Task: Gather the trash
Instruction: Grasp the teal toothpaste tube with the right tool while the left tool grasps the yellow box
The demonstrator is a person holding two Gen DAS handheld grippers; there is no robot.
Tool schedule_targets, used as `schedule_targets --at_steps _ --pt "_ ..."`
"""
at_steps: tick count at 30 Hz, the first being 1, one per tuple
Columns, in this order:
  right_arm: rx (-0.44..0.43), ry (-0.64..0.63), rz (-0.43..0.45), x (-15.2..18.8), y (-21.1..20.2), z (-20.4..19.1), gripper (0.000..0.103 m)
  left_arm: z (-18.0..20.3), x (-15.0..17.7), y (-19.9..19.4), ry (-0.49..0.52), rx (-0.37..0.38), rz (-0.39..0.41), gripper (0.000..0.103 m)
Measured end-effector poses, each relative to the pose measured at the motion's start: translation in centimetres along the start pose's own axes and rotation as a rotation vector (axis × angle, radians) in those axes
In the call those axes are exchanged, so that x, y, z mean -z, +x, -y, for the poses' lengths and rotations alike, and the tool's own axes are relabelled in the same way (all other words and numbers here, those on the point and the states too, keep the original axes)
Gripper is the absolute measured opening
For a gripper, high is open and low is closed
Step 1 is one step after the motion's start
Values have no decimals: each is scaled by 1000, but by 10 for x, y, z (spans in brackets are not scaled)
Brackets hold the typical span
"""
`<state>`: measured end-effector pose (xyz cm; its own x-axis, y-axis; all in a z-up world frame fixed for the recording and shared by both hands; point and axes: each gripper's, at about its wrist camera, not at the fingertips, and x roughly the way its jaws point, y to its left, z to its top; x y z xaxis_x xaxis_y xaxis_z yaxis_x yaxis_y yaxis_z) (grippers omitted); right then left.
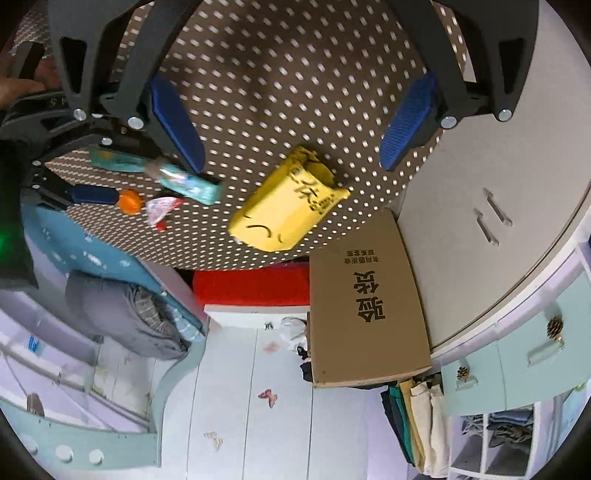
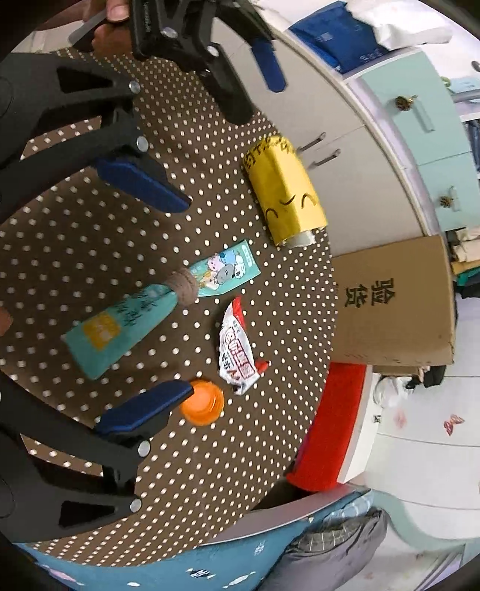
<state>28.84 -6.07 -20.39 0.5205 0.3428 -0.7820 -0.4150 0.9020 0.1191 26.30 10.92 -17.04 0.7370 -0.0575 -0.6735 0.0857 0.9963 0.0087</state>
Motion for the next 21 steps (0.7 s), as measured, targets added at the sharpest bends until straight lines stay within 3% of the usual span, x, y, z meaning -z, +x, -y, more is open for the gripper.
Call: schedule_targets --at_steps 4,9,12,14,15,16,18,21 --pt "-13 3 -17 -2 14 1 74 -1 -10 24 52 -28 -15 93" --pt "-9 -11 -10 -4 24 -1 69 4 -21 53 140 -57 -43 93" --pt "8 -23 9 -2 24 1 55 9 -24 65 187 -44 -54 93" --pt "8 -29 18 -1 22 1 37 13 -25 71 202 -16 -62 93" --pt "3 -31 17 0 21 0 29 14 -25 73 204 5 -72 81" --pt "-4 -32 14 1 21 -1 25 16 -24 77 200 25 -97 59" --pt "-39 -25 10 4 18 -1 23 16 -22 79 183 51 -123 49" --pt "-86 31 12 13 11 5 22 15 -16 69 142 69 -120 45"
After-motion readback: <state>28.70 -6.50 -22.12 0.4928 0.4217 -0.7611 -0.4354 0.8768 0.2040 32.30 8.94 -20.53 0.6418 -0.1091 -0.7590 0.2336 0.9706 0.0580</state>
